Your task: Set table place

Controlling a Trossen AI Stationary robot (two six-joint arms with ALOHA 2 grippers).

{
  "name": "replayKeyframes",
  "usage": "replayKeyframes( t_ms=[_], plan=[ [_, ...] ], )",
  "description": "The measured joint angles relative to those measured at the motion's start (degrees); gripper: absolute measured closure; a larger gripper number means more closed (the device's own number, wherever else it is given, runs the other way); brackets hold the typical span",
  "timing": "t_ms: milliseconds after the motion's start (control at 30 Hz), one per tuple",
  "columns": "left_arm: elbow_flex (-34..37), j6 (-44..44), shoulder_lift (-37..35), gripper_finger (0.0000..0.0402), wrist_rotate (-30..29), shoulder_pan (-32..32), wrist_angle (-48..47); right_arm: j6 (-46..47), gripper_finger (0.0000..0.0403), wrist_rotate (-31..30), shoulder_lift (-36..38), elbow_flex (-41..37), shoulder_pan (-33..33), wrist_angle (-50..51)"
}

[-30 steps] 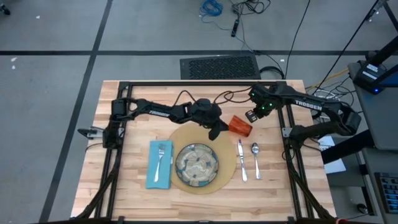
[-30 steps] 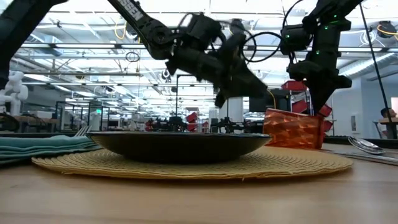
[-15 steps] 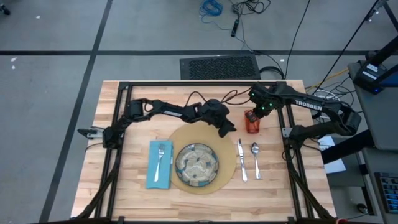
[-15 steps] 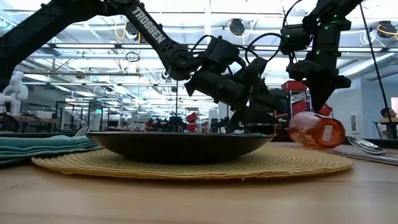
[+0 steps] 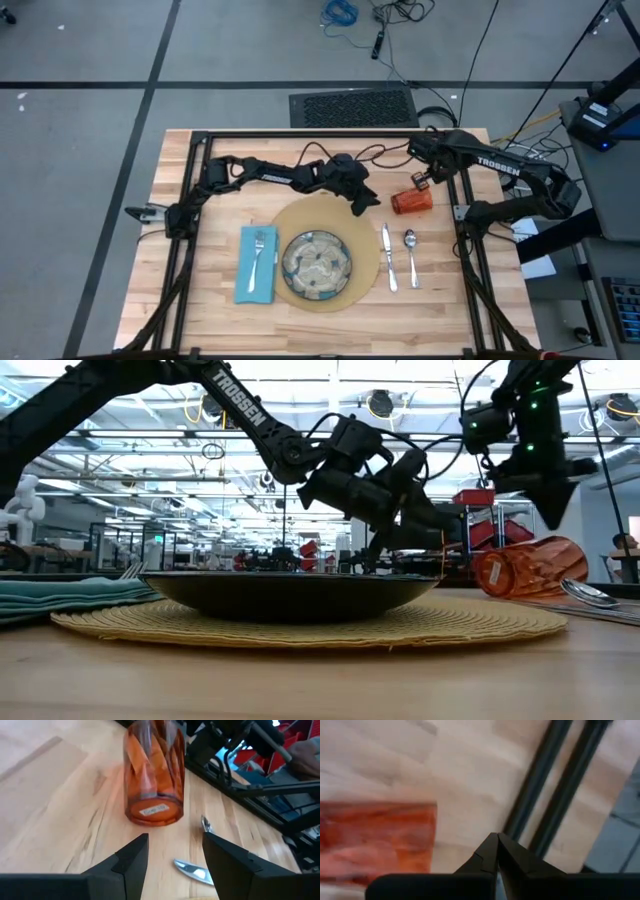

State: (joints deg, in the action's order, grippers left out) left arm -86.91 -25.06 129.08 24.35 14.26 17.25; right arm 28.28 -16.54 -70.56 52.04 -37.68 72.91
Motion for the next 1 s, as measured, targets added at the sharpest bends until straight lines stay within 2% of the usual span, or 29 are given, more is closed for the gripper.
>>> replayKeyframes(
  t_ms=[67, 167, 233, 467, 667, 800, 1000],
  plan=[
    [0.0, 0.0, 0.0, 0.023, 0.6, 0.1, 0.3, 0.9, 0.0403, 1.3, 0.0, 0.1, -0.3, 2.9],
    [0.0, 0.0, 0.0, 0.023, 1.3, 0.1, 0.0, 1.0, 0.0403, 8.4, 0.0, -1.1, 0.3, 3.3],
    [0.0, 0.0, 0.0, 0.023, 1.5, 0.0, 0.1, 0.8, 0.0403, 10.8, 0.0, -1.9, 1.0, 3.4],
    [0.0, -0.1, 0.0, 0.023, 5.3, -0.1, -0.9, -1.5, 0.0403, 9.4, 1.4, -1.8, 1.1, 3.6],
    [0.0, 0.4, -0.7, 0.023, 6.1, 0.7, -1.5, -9.3, 0.0397, 10.2, 3.4, 5.3, 2.5, 8.5],
    [-0.1, 0.4, -1.3, 0.023, 6.9, 1.4, -1.7, -7.9, 0.0356, 14.7, 4.2, 9.0, 2.5, 14.4],
    [-0.1, 1.7, -1.6, 0.023, 8.4, 1.5, -1.7, -0.7, 0.0245, 21.6, 5.4, 6.6, 2.4, 14.9]
  ],
)
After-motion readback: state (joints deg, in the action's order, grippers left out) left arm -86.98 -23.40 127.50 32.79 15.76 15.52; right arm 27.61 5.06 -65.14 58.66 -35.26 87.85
